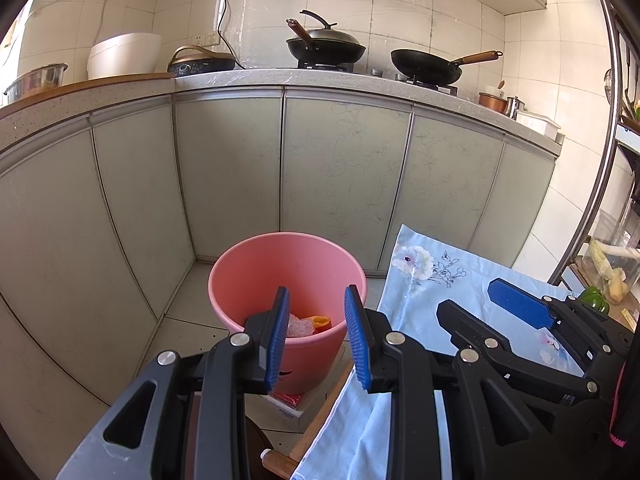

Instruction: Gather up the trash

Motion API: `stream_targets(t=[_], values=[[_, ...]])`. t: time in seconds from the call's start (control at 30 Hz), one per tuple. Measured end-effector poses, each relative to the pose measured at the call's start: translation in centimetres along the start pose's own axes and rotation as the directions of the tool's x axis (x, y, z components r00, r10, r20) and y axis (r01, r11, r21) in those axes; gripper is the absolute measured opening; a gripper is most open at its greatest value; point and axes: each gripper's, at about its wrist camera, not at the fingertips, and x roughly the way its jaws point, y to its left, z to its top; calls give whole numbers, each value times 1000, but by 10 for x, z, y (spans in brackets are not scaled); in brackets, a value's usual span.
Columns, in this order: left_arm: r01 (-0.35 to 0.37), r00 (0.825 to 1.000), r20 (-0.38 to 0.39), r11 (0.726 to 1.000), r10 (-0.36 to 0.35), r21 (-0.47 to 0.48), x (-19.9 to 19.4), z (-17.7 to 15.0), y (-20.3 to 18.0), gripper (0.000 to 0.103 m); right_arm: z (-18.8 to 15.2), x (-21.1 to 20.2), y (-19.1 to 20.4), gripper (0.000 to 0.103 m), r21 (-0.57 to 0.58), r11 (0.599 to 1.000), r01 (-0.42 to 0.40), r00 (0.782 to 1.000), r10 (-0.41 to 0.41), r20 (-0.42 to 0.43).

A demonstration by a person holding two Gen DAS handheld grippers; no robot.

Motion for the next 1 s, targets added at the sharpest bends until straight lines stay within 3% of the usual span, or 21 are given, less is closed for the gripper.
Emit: stream_targets(t=[1.0], values=[[-1,1000,-16,1000,1,5,11,-1,-1,26,-1,6,-4,51,0,1000,-7,1000,7,-14]])
